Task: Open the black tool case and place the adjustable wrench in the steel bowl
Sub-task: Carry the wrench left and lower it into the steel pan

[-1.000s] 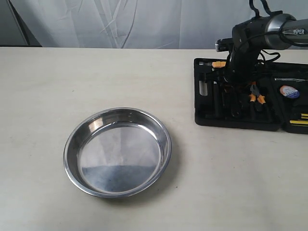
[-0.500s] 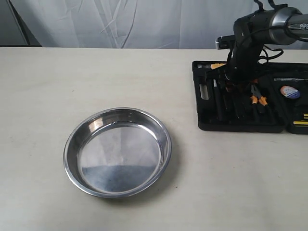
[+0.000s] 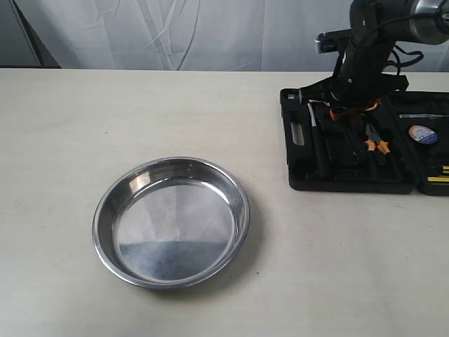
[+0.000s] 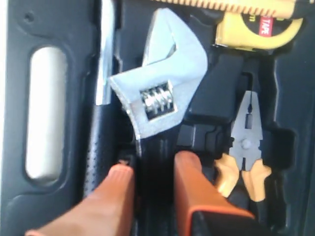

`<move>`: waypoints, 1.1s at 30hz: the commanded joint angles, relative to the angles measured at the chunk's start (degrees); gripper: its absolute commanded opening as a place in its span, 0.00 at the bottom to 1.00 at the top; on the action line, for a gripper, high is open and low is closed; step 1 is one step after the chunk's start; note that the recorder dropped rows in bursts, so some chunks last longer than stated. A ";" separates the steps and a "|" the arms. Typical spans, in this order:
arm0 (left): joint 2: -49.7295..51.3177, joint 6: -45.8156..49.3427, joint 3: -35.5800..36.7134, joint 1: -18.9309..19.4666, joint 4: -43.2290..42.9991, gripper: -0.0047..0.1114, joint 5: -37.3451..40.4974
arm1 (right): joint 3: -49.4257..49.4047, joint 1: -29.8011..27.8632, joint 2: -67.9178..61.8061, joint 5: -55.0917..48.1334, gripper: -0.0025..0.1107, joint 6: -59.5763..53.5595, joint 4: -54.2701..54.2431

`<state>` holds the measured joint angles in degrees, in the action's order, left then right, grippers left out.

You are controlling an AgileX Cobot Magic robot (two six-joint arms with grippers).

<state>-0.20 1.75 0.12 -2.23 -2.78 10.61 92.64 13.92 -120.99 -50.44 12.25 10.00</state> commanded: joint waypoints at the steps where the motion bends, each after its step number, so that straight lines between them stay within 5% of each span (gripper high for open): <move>1: 0.20 -0.03 -0.12 -0.21 0.10 0.04 -0.31 | 0.28 5.39 4.48 -0.11 0.02 -4.36 -2.80; 16: 0.20 -0.03 -0.12 -0.21 0.10 0.04 -0.31 | -0.74 33.08 6.30 7.60 0.02 -9.23 -10.76; 33: 0.20 -0.03 -0.12 -0.21 0.10 0.04 -0.31 | -7.33 35.23 -0.62 11.84 0.02 -8.82 -14.90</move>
<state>-0.20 1.75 0.12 -2.23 -2.78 10.61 85.33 49.22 -121.04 -40.76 3.50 -4.81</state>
